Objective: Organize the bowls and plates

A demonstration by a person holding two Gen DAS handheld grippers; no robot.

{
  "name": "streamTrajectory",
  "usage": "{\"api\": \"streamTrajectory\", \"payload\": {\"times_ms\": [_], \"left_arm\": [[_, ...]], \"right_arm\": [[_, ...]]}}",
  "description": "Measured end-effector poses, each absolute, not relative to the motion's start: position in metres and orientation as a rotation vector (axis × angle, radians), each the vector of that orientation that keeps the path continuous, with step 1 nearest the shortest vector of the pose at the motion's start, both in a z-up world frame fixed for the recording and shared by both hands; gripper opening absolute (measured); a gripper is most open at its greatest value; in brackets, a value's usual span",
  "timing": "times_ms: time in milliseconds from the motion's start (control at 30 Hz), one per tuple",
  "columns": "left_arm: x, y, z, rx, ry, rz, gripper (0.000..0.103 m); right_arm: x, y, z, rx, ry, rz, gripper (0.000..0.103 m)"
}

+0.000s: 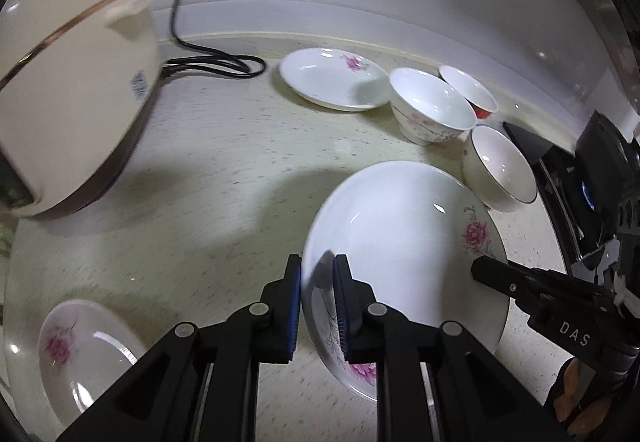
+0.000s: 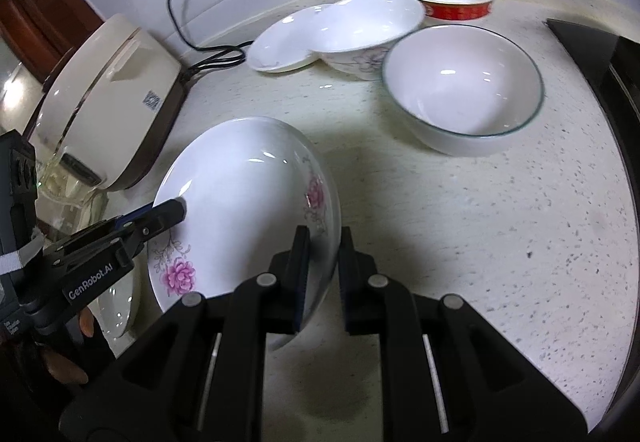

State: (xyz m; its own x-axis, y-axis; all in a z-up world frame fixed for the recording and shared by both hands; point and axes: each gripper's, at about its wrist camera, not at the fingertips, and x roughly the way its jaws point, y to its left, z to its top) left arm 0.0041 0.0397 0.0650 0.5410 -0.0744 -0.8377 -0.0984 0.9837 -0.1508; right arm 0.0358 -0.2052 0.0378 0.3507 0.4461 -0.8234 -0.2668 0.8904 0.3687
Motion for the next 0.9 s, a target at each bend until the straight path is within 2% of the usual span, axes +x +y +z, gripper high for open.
{"api": "streamTrajectory", "payload": {"times_ms": [467,900], "left_arm": [[-0.074,0.125,0.080,-0.320,0.933,0.264,0.016],[-0.128,0.193,0.063,-0.402,0.949,0.438,0.016]], "right_arm": [[0.005,-0.107,0.053,0.067,1.115,0.721,0.017],[-0.015,-0.015,0.046,-0.053,1.147,0.893,0.017]]}}
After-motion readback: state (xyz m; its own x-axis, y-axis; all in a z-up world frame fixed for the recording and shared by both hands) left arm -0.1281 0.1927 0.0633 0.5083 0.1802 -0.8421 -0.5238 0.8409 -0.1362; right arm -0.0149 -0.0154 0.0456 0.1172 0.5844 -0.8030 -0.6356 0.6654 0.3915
